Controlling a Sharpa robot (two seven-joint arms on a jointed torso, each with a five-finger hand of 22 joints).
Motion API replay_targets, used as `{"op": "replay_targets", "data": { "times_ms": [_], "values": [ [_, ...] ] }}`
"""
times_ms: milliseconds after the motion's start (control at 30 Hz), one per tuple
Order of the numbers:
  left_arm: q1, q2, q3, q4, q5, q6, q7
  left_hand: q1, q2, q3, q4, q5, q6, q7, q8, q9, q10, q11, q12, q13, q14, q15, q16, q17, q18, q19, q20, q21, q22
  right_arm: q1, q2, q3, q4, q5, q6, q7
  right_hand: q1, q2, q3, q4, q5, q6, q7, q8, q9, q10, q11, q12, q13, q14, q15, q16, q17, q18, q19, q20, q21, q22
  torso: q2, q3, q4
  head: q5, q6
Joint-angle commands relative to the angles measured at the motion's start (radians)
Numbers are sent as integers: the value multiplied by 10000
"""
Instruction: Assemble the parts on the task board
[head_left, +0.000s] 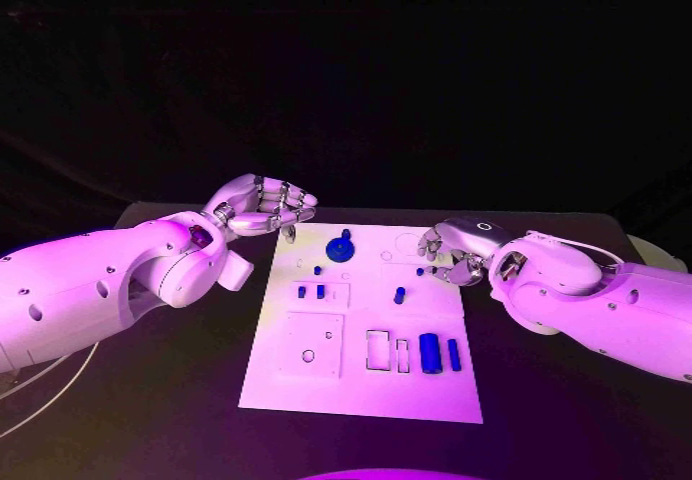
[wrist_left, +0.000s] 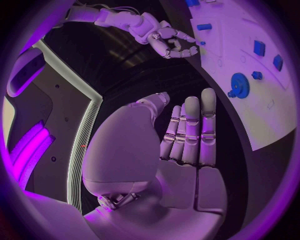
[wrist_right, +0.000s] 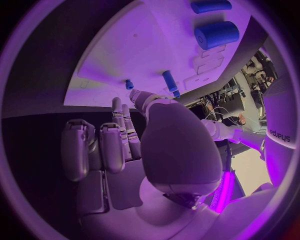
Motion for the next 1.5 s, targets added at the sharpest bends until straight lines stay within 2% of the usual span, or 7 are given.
{"op": "replay_targets", "data": {
  "times_ms": [33, 167, 533, 867, 1100, 1333, 1500],
  "values": [
    [4, -42, 6, 123, 1740, -263, 1024, 109, 16, 64, -13, 52, 83, -19, 38, 0, 88, -13, 72, 10, -67, -33, -27, -17, 129, 37, -51, -46, -10, -40, 149, -6, -77, -983, 520, -422, 7, -120, 81, -13, -44, -18, 82, -67, -27, 31, 47, -81, -80, 427, 66, -8, -27, -188, 120, 33, 16, 1635, 6, -5, -6, 15, -29],
    [2, -82, 5, 172, 1933, -317, 1111, 133, 22, 96, -20, 53, 107, -29, 54, -3, 123, -26, 114, 13, -55, -46, -20, -31, 129, 51, -64, -45, -10, -90, 331, -12, -196, -1036, 614, -425, 50, -115, 173, -77, 104, 5, 85, -106, -48, 80, 54, -150, -190, 425, 78, -5, -43, -183, 111, 44, 5, 1638, 10, 6, -26, 40, -25],
    [0, -117, 3, 241, 2100, -376, 1090, 163, 26, 137, -31, 55, 129, -32, 71, -8, 158, -39, 166, 16, -37, -61, -11, -49, 129, 71, -81, -41, -10, -192, 613, -22, -438, -1076, 888, -460, 135, 32, 543, -353, 571, 471, -29, -7, -17, 631, -76, -191, -437, 434, -27, 36, -47, -286, 355, 0, 472, 1919, 16, 10, -13, 43, -64],
    [0, -128, 3, 242, 2157, -401, 999, 174, 23, 148, -37, 56, 131, -29, 73, -10, 160, -39, 175, 15, -33, -65, -9, -55, 129, 76, -86, -39, -9, -290, 771, -32, -574, -1057, 1049, -452, 109, 100, 608, -439, 559, 639, -88, 49, 9, 830, -136, -183, -474, 439, -80, 56, -30, -304, 396, -26, 552, 1970, 4, 10, -10, 71, -109],
    [0, -133, 3, 237, 2162, -447, 930, 191, 23, 166, -47, 57, 128, -22, 73, -15, 155, -38, 183, 12, -25, -68, -6, -61, 129, 85, -92, -37, -9, -357, 827, -36, -615, -1080, 1199, -521, 163, 291, 723, -649, 490, 896, -189, 147, 60, 1107, -245, -178, -500, 446, -179, 82, -11, -338, 471, -94, 697, 2057, 7, 5, -10, 70, -119],
    [0, -134, 3, 237, 2163, -463, 897, 204, 23, 179, -54, 57, 125, -19, 72, -18, 147, -36, 187, 9, -20, -70, -3, -66, 129, 91, -96, -34, -8, -391, 845, -39, -602, -1264, 1231, -701, 328, 684, 927, -1024, 227, 1298, -329, 365, 198, 1549, -400, -103, -452, 452, -317, 105, 4, -365, 534, -204, 818, 2132, 6, 1, -10, 65, -138],
    [0, -136, 3, 240, 2163, -447, 860, 221, 17, 199, -65, 59, 113, -9, 67, -26, 128, -30, 192, 2, -14, -70, -1, -76, 127, 101, -101, -31, -6, -409, 848, -40, -561, -1369, 1073, -798, 275, 765, 966, -1106, 176, 1338, -352, 408, 250, 1636, -426, -115, -441, 453, -342, 106, -7, -375, 556, -238, 858, 2157, 1, 1, -8, 65, -149]
  ]
}}
